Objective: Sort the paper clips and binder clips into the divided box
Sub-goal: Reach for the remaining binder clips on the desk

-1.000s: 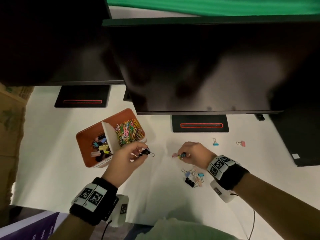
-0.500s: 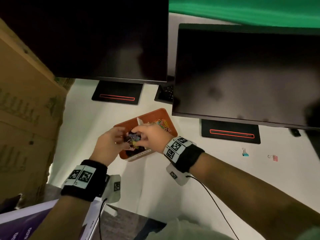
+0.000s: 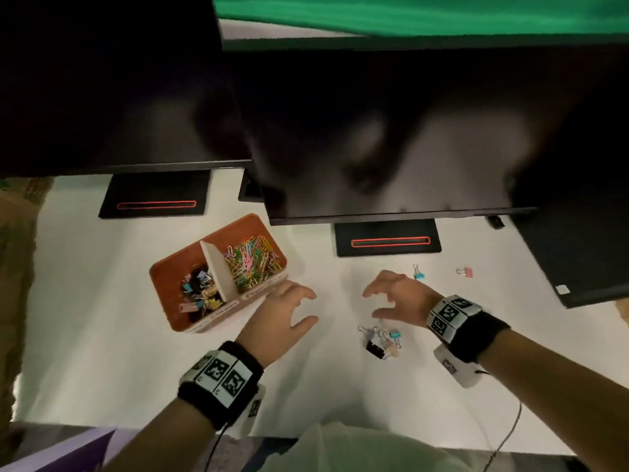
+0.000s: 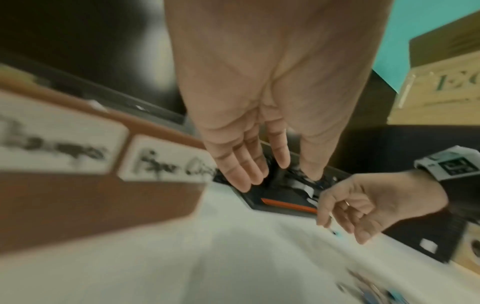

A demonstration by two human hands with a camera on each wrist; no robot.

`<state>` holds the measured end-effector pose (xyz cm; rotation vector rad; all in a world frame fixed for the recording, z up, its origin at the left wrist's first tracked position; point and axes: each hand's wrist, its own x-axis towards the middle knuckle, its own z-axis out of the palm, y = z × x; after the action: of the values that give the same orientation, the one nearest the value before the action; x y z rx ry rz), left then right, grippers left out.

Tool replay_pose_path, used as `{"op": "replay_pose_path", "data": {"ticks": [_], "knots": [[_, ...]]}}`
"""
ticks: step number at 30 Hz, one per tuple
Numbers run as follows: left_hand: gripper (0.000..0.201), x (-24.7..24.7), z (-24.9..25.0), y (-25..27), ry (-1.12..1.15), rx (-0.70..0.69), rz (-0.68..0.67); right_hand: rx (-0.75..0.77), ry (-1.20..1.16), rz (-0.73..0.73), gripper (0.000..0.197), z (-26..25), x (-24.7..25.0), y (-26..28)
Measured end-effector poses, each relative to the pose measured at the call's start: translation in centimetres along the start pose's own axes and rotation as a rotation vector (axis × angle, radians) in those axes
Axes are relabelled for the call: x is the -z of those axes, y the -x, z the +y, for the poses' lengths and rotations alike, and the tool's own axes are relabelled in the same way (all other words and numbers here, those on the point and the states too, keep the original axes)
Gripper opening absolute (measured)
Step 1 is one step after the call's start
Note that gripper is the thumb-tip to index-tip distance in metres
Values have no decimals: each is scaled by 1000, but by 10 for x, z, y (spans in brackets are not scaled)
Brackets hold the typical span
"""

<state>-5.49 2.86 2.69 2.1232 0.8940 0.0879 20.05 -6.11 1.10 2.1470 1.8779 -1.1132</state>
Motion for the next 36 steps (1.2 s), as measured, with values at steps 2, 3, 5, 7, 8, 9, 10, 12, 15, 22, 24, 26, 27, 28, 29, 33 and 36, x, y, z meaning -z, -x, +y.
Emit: {"op": "replay_pose_path", "data": {"ticks": [2,3,5,7,8,9,10,12,15,22,24,26,27,28,29,33,36], "knots": [[42,-31,11,-13,-13,1,-86,-36,-4,-55,55,18,-12,14],[50,-46,17,-19,-23,10,-121,-42,-3,-73,64,24,-18,19],[67,-74,30,-28,-68,31,-169,-37,6,-84,79,30,-30,27],[78,-97,39,-34,-110,51,-197,0,41,-77,87,31,-41,30],[80,-108,41,-36,-132,63,-205,21,57,-69,87,30,-46,30],[81,-117,42,-38,-162,72,-206,33,60,-57,85,30,-51,29],[80,-125,42,-40,-192,80,-202,40,45,-40,80,30,-54,27],[69,-134,41,-43,-228,109,-186,35,-39,-4,68,31,-56,24],[38,-134,36,-48,-196,154,-189,31,-152,17,53,36,-53,21],[29,-122,18,-48,-67,188,-173,23,-157,-18,40,41,-48,12],[27,-121,16,-46,-64,175,-147,25,-170,-15,37,41,-48,11],[22,-122,15,-43,-62,163,-100,30,-200,-2,36,41,-49,12],[20,-122,15,-42,-60,162,-73,36,-205,6,34,41,-49,12],[19,-123,15,-40,-55,161,-46,39,-199,13,32,41,-50,12],[20,-123,14,-39,-45,158,-22,41,-185,18,28,41,-50,12],[22,-123,12,-37,18,149,31,36,-150,30,22,37,-49,10],[24,-121,9,-36,57,148,44,26,-157,34,22,34,-47,9]]}}
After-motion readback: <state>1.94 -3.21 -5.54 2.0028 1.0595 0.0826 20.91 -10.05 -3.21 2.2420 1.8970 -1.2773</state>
